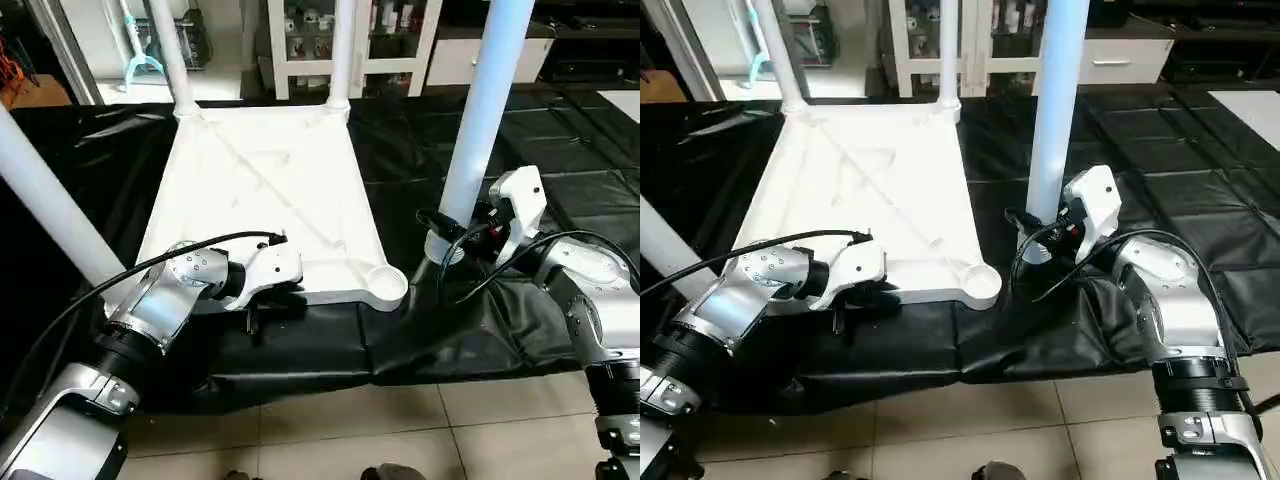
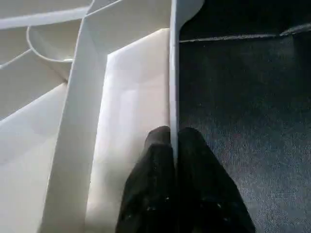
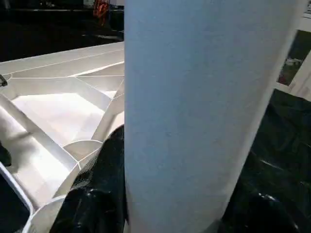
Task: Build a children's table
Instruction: Insert table leg to table base
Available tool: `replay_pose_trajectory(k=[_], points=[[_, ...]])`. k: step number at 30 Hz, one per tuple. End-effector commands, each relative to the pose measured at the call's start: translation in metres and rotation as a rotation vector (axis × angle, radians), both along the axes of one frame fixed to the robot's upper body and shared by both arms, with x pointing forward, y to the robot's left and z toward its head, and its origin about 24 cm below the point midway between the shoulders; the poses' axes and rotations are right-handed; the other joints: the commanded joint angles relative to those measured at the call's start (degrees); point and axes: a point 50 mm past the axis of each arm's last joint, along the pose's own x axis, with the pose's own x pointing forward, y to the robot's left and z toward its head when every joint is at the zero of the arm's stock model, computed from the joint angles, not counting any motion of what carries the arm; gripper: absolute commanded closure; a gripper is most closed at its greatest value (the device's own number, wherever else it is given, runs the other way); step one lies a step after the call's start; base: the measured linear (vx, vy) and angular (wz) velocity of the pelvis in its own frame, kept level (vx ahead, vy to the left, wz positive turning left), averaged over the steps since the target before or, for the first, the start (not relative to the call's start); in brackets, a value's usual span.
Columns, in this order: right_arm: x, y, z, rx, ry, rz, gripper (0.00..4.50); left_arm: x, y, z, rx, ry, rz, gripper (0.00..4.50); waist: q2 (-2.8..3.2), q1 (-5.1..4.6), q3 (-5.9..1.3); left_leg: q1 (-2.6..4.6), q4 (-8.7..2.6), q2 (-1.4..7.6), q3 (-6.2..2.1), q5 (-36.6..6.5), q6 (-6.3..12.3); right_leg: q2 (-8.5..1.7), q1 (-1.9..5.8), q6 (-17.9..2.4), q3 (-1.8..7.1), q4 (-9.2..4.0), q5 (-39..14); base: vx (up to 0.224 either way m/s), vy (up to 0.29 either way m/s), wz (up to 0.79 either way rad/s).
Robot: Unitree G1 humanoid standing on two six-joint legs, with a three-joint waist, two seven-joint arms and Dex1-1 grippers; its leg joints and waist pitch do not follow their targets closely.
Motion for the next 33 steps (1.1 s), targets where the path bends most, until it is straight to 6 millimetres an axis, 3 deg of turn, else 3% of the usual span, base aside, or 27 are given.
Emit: replay_pose_trajectory(k=[1, 3, 4, 9, 11, 14, 16, 17, 18, 19, 20, 21, 22, 24, 26, 27, 28, 29, 31, 33], points=[[0.004, 0.004, 0.008, 0.028, -0.046, -0.003, 2.59, 0.000, 0.005, -0.001, -0.009, 0.005, 0.033, 4.47, -0.94, 0.11, -5.11, 0.44, -3.37, 0.29, 0.28, -7.5, 4.36, -2.87, 4.37, -13.7, 1.88, -4.10, -10.0, 0.000, 0.000, 0.00], [0.004, 0.004, 0.008, 0.033, -0.048, -0.007, 2.59, 0.000, 0.006, -0.001, -0.010, 0.006, 0.034, 4.47, -0.94, -0.15, -5.14, 0.48, -3.31, 0.26, 0.29, -7.8, 4.44, -2.85, 4.38, -13.7, 1.89, -4.18, -10.2, 0.000, 0.000, 0.00], [0.004, 0.006, 0.007, 0.059, -0.055, -0.013, 2.59, 0.000, 0.005, -0.001, -0.014, 0.005, 0.036, 4.47, -1.23, -0.21, -5.18, 0.50, -3.30, 0.28, 0.34, -7.8, 4.47, -2.83, 4.40, -13.7, 1.88, -4.23, -10.5, 0.000, 0.000, 0.00], [0.005, 0.008, 0.005, 0.080, -0.060, -0.023, 2.59, 0.000, 0.005, -0.001, -0.015, 0.004, 0.037, 4.47, -1.03, -0.24, -5.14, 0.53, -3.30, 0.32, 0.32, -7.7, 4.41, -2.87, 4.31, -13.4, 1.90, -4.22, -11.1, 0.000, 0.000, 0.00], [0.001, 0.027, -0.006, 0.260, 0.010, 0.066, 2.59, -0.009, 0.003, -0.004, -0.048, 0.054, 0.062, 4.47, -0.64, -0.49, -5.07, 0.36, -3.37, 0.39, 0.25, -8.0, 4.67, -3.11, 4.42, -13.9, 1.96, -4.18, -10.2, 0.000, 0.000, 0.00], [-0.004, 0.048, -0.017, 0.347, 0.077, 0.213, 2.59, -0.021, 0.003, -0.013, -0.055, 0.121, 0.054, 4.47, -0.67, -0.77, -4.98, 0.47, -3.46, 0.52, 0.16, -8.8, 5.00, -2.99, 4.36, -14.4, 1.91, -4.09, -10.5, 0.000, 0.000, 0.00], [-0.006, 0.060, -0.023, 0.335, 0.092, 0.282, 2.59, -0.027, 0.005, -0.018, -0.042, 0.144, 0.045, 4.47, -1.19, -0.67, -4.60, 0.56, -3.61, 0.61, 0.29, -8.6, 5.27, -2.84, 3.99, -14.6, 1.91, -4.26, -10.9, 0.000, 0.000, 0.00], [-0.005, 0.064, -0.026, 0.316, 0.090, 0.297, 2.59, -0.029, 0.006, -0.020, -0.032, 0.147, 0.043, 4.47, -2.15, -0.81, -4.06, 0.38, -3.85, 0.61, 0.39, -9.0, 5.42, -2.79, 3.77, -14.2, 1.87, -4.51, -12.0, 0.000, 0.000, 0.00], [-0.002, 0.067, -0.028, 0.304, 0.080, 0.298, 2.59, -0.031, 0.007, -0.021, -0.022, 0.150, 0.044, 4.47, -2.33, -0.76, -3.88, 0.39, -3.85, 0.58, 0.34, -9.4, 5.32, -2.91, 3.71, -13.7, 1.88, -4.42, -13.5, 0.000, 0.000, 0.00], [0.001, 0.070, -0.030, 0.289, 0.066, 0.296, 2.59, -0.033, 0.008, -0.022, -0.015, 0.150, 0.044, 4.47, -2.08, -0.75, -3.51, 0.84, -3.98, 0.73, 0.37, -11.0, 4.41, -3.14, 3.17, -12.5, 1.95, -5.00, -17.7, 0.000, 0.000, 0.00], [0.002, 0.071, -0.031, 0.285, 0.057, 0.293, 2.59, -0.035, 0.008, -0.023, -0.012, 0.150, 0.046, 4.47, -1.94, -0.80, -3.47, 0.83, -3.99, 0.81, 0.23, -11.5, 3.93, -3.23, 3.09, -12.5, 1.94, -4.78, -18.6, 0.000, 0.000, 0.00], [0.004, 0.071, -0.034, 0.266, 0.056, 0.299, 2.59, -0.036, 0.009, -0.023, -0.013, 0.148, 0.050, 4.47, -3.04, -1.06, -3.18, 0.65, -4.12, 0.66, 0.36, -11.8, 3.86, -3.14, 3.10, -11.8, 1.91, -5.12, -20.0, 0.000, 0.000, 0.00], [0.005, 0.071, -0.035, 0.250, 0.059, 0.309, 2.59, -0.038, 0.009, -0.022, -0.012, 0.147, 0.056, 4.47, -2.60, -0.82, -3.15, 0.81, -4.13, 0.63, 0.19, -12.0, 3.41, -3.32, 3.22, -11.1, 1.99, -5.07, -21.7, 0.000, 0.000, 0.00], [0.006, 0.068, -0.036, 0.216, 0.066, 0.327, 2.59, -0.040, 0.010, -0.022, -0.006, 0.141, 0.061, 4.47, -3.25, -0.89, -3.00, 0.71, -4.25, 0.80, 0.17, -11.0, 3.53, -3.25, 3.18, -11.1, 2.01, -4.86, -20.4, 0.000, 0.000, 0.00], [0.006, 0.064, -0.034, 0.199, 0.057, 0.345, 2.59, -0.041, 0.010, -0.021, -0.006, 0.125, 0.062, 4.47, -3.18, -0.82, -3.01, 0.68, -4.25, 0.84, 0.20, -9.6, 4.15, -3.20, 3.37, -11.7, 2.08, -4.46, -17.1, 0.000, 0.000, 0.00], [0.005, 0.059, -0.032, 0.194, 0.048, 0.364, 2.59, -0.041, 0.011, -0.021, -0.003, 0.122, 0.065, 4.47, -2.66, -0.65, -3.33, 0.73, -4.12, 0.78, 0.16, -8.8, 4.46, -3.24, 3.59, -12.1, 2.15, -4.18, -15.3, 0.000, 0.000, 0.00], [0.004, 0.058, -0.032, 0.194, 0.046, 0.370, 2.59, -0.041, 0.012, -0.021, 0.002, 0.124, 0.066, 4.47, -2.84, -0.74, -3.36, 0.67, -4.11, 0.77, 0.23, -8.2, 4.75, -3.16, 3.62, -12.4, 2.14, -4.17, -14.2, 0.000, 0.000, 0.00], [0.003, 0.056, -0.031, 0.194, 0.044, 0.378, 2.59, -0.041, 0.013, -0.021, 0.010, 0.119, 0.064, 4.47, -2.40, -0.65, -3.51, 0.65, -4.01, 0.70, 0.21, -7.4, 5.23, -3.10, 3.74, -13.1, 2.14, -3.91, -12.1, 0.000, 0.000, 0.00], [0.000, 0.052, -0.032, 0.198, 0.029, 0.398, 2.59, -0.039, 0.012, -0.021, 0.014, 0.108, 0.068, 4.47, -2.65, -0.73, -3.41, 0.62, -4.00, 0.60, 0.40, -8.0, 5.66, -3.01, 3.70, -13.7, 2.15, -4.13, -11.5, 0.000, 0.000, 0.00], [-0.004, 0.049, -0.035, 0.202, 0.032, 0.419, 2.59, -0.038, 0.011, -0.021, 0.013, 0.102, 0.069, 4.47, -2.15, -0.73, -3.38, 0.74, -4.00, 0.64, 0.38, -9.7, 5.37, -3.06, 3.67, -13.7, 2.13, -4.38, -12.9, 0.000, 0.000, 0.00]])
